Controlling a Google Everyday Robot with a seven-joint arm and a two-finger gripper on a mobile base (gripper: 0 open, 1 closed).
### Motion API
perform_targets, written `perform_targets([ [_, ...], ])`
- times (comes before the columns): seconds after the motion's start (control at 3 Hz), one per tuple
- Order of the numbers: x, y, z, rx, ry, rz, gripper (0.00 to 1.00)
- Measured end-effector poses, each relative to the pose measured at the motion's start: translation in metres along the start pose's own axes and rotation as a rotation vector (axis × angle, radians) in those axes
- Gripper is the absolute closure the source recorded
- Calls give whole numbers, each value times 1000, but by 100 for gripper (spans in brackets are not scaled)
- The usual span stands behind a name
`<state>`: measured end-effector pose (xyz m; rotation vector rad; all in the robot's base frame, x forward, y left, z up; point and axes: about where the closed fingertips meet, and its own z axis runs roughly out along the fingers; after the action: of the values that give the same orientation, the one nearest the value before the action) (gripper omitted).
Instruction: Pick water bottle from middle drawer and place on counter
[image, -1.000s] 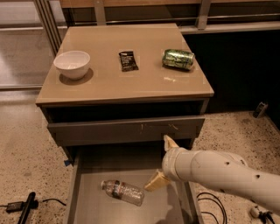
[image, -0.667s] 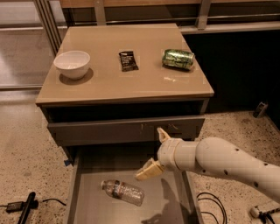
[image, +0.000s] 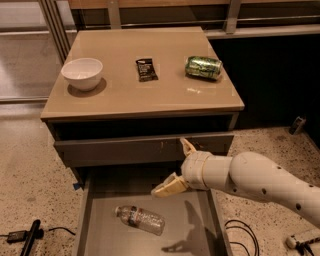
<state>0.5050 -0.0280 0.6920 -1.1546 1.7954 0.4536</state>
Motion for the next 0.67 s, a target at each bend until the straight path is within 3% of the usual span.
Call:
perform_targets([
  [0.33, 22, 18, 8, 8, 123, -72, 0],
  [0.67, 56, 39, 13, 48, 262, -189, 0],
])
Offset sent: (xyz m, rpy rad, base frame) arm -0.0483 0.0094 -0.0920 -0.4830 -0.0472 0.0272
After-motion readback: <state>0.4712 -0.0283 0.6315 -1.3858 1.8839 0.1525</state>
